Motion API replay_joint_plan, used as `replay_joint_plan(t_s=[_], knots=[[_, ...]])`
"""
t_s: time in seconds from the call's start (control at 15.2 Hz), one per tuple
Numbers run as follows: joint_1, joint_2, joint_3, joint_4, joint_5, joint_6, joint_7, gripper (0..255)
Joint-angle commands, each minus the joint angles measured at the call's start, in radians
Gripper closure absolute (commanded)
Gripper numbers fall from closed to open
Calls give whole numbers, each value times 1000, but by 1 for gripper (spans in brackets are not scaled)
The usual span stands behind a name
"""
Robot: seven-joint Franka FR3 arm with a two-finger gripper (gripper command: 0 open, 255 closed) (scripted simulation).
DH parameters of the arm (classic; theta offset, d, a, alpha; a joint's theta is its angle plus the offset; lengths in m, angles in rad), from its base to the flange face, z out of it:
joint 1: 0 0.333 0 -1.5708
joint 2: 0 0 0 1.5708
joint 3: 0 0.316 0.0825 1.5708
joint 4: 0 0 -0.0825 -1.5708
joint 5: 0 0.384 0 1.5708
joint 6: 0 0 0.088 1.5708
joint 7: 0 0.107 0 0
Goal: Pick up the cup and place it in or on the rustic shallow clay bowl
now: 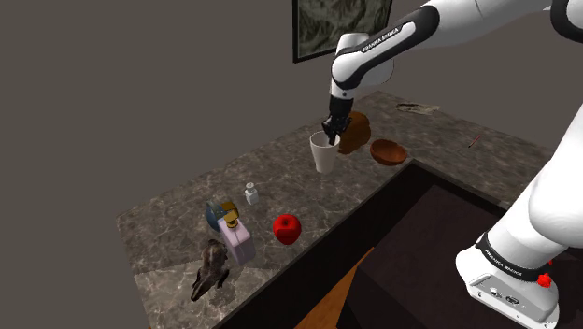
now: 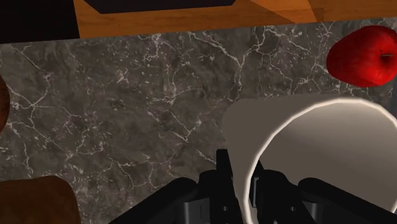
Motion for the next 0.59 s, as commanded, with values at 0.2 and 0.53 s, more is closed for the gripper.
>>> replay_joint_plan(t_s=[0.2, 0.53], knots=[[-68, -19, -51, -7, -3, -31, -115, 255], [-136, -17, -104, 15, -10, -68, -227, 255]])
